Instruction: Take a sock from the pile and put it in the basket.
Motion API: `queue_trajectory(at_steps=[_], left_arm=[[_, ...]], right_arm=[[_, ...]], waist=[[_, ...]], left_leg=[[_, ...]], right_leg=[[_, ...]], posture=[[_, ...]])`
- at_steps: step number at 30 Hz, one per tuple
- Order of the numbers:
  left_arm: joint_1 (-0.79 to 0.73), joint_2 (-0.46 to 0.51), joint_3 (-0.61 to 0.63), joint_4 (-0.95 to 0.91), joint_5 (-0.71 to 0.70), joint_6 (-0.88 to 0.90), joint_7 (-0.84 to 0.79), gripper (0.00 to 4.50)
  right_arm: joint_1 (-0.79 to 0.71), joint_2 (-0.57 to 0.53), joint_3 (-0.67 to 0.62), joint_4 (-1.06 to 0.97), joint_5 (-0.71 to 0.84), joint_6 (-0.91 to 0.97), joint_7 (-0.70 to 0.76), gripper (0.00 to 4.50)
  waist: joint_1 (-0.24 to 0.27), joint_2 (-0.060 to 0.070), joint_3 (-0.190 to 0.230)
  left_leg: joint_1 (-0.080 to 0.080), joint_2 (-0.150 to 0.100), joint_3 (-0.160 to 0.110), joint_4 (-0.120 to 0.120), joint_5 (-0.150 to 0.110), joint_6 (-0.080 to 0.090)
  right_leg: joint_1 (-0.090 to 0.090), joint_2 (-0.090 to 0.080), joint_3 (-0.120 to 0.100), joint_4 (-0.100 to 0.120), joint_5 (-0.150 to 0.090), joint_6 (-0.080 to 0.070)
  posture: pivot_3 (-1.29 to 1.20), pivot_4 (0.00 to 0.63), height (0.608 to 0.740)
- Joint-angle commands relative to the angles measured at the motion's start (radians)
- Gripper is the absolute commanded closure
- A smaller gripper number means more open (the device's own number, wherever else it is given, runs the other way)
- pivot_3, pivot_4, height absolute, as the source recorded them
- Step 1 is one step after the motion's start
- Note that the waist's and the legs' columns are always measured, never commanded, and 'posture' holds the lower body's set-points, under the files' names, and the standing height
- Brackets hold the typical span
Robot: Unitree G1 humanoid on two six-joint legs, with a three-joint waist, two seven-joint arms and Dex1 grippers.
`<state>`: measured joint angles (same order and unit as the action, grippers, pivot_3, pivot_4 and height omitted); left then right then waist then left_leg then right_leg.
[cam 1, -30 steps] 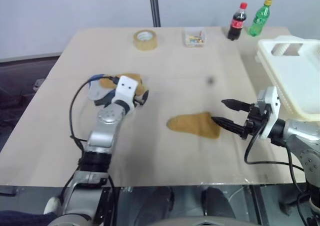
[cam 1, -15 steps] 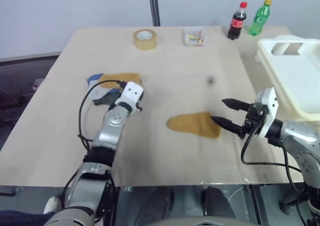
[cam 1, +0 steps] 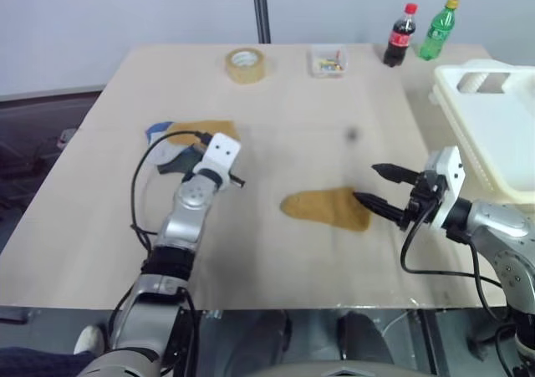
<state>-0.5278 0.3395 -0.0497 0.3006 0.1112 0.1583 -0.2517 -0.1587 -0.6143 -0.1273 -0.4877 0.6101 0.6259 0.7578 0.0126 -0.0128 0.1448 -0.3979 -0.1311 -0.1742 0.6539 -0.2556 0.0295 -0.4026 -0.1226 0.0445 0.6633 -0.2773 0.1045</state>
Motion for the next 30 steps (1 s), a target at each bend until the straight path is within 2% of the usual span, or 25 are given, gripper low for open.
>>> queue_trajectory(at_steps=[1,5,8,14,18,21,24,27,30], left_arm=[[-0.036,-0.052,-0.026,-0.112,-0.022,0.105,-0.020,4.43],[-0.092,-0.152,-0.077,-0.084,-0.029,0.176,-0.034,4.43],[-0.155,-0.253,-0.118,0.003,-0.061,0.198,-0.076,4.43],[-0.277,-0.416,-0.103,0.150,-0.121,0.230,-0.072,4.43],[-0.309,-0.475,-0.056,0.209,-0.161,0.256,-0.041,4.43],[-0.299,-0.487,-0.033,0.171,-0.204,0.284,-0.049,3.58],[-0.283,-0.474,-0.049,0.120,-0.212,0.316,-0.070,2.18],[-0.260,-0.443,-0.042,0.028,-0.240,0.377,-0.101,2.18],[-0.266,-0.367,0.008,-0.015,-0.273,0.390,-0.139,2.18]], right_arm=[[-0.016,-0.005,-0.006,-0.010,0.001,-0.023,0.000,0.49],[-0.023,0.004,0.006,-0.011,-0.003,-0.025,-0.008,0.49],[-0.032,0.003,0.012,-0.003,-0.012,-0.034,-0.006,0.49],[-0.040,0.011,0.015,0.000,-0.036,-0.051,-0.034,0.49],[-0.057,0.016,0.018,0.035,-0.084,-0.074,-0.071,0.49],[-0.063,0.017,0.016,0.046,-0.101,-0.074,-0.087,0.49],[-0.068,0.017,0.010,0.052,-0.100,-0.068,-0.093,0.49],[-0.091,0.014,0.010,0.081,-0.108,-0.039,-0.116,0.49],[-0.138,0.031,0.020,0.148,-0.129,0.017,-0.179,0.49]], waist=[[0.000,0.000,0.000],[0.000,0.000,0.000],[0.000,-0.001,0.000],[-0.005,-0.002,0.001],[-0.004,-0.002,0.001],[-0.013,-0.002,0.001],[-0.016,-0.002,0.001],[-0.021,-0.002,0.001],[-0.028,-0.002,0.001]], left_leg=[[0.000,0.000,0.000,0.000,0.000,0.000],[0.000,0.000,0.000,0.000,0.000,0.000],[0.000,0.000,0.000,0.001,0.000,0.000],[-0.001,0.000,0.000,0.001,0.000,0.000],[-0.001,-0.001,0.001,0.001,0.000,0.000],[-0.001,0.000,0.001,0.001,0.000,0.000],[-0.001,0.000,0.001,0.001,0.000,0.000],[-0.001,-0.001,0.001,0.002,0.000,0.000],[-0.001,-0.001,0.001,0.002,0.000,0.000]], right_leg=[[0.000,0.000,0.000,0.000,0.000,0.000],[0.000,0.000,0.000,0.000,0.000,0.000],[0.000,0.000,0.000,0.000,0.000,0.000],[0.000,0.000,0.000,0.000,0.000,0.000],[0.000,0.000,0.000,0.000,0.000,0.000],[-0.001,0.000,0.001,0.001,0.000,0.000],[-0.001,0.000,0.001,0.001,0.000,0.000],[-0.001,0.000,0.001,0.001,0.000,0.000],[-0.002,0.000,0.001,0.002,0.000,0.000]], posture=[[0.00,0.150,0.740],[0.00,0.150,0.740],[0.00,0.150,0.740],[0.00,0.150,0.740],[0.00,0.150,0.740],[0.00,0.150,0.740],[0.00,0.150,0.740],[0.00,0.150,0.740],[0.00,0.150,0.740]])
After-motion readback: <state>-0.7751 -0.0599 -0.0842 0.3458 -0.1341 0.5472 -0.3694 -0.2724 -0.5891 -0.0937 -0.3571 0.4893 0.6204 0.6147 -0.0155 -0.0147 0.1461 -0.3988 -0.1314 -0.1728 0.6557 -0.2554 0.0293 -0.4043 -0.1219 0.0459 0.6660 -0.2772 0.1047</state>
